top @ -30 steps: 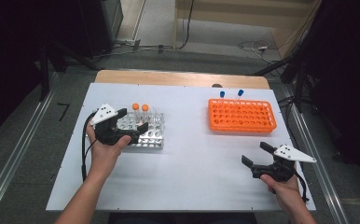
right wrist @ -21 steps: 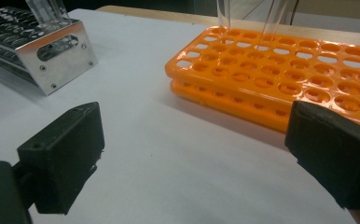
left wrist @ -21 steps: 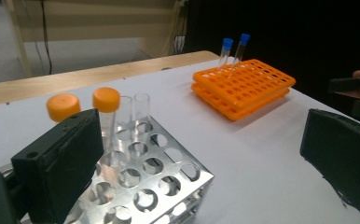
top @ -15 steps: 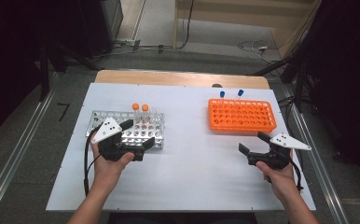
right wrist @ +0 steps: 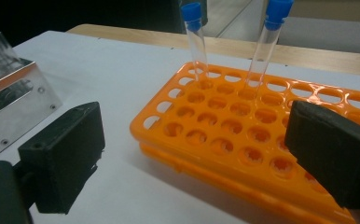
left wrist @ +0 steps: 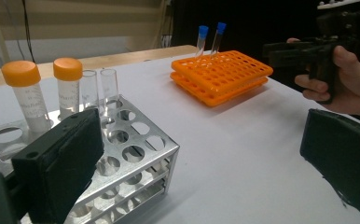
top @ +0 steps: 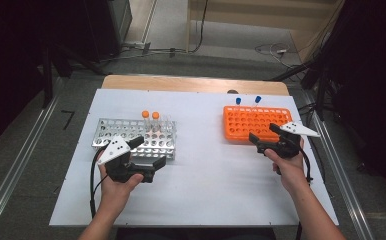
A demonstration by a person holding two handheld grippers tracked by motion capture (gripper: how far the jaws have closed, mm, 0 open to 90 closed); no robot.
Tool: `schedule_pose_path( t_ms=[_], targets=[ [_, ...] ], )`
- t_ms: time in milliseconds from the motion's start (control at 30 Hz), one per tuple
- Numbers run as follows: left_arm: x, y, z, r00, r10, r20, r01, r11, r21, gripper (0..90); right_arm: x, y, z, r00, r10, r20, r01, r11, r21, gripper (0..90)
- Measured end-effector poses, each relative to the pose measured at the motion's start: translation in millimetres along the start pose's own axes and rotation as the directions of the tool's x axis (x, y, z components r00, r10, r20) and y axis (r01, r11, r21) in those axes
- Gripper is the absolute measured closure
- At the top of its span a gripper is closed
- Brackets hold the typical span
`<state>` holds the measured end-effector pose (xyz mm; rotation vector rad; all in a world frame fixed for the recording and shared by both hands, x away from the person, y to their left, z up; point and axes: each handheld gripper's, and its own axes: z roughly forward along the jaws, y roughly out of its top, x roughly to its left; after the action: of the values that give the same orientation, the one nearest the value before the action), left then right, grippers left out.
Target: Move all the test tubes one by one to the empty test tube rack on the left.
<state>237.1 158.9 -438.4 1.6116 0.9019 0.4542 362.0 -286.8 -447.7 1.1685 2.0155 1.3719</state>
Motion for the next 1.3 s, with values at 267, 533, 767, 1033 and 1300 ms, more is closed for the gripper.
schedule_pose_path(
  t_ms=[267,533,767,1033,1300],
  targets=[
    [-1.3,-3.7,1.9,1.0,0.0,0.009,0.0,0.9999,0.011,0.0,-12.3,11.5,25.3,0.9988,0.042,0.024,-0.043,0.999,0.019,3.6],
    [-2.1,-5.3,3.5,0.9999,0.0,0.015,0.0,0.9998,0.018,0.0,-29.2,18.0,50.4,0.9928,0.088,0.082,-0.091,0.995,0.032,25.5],
    [-1.6,-6.0,3.2,0.9999,-0.006,0.014,0.006,0.9998,0.017,0.0,-39.8,20.3,69.1,0.9856,0.138,0.098,-0.142,0.989,0.035,39.3],
    [-1.1,-6.3,2.8,0.9999,-0.004,0.014,0.004,0.9998,0.021,0.0,-36.1,20.5,86.3,0.9704,0.161,0.18,-0.176,0.982,0.074,56.7],
    [-2.5,-7.0,5.0,0.9998,-0.005,0.019,0.005,0.9997,0.025,0.0,-30.2,20.8,94.0,0.9691,0.14,0.203,-0.161,0.983,0.089,73.8]
  ],
)
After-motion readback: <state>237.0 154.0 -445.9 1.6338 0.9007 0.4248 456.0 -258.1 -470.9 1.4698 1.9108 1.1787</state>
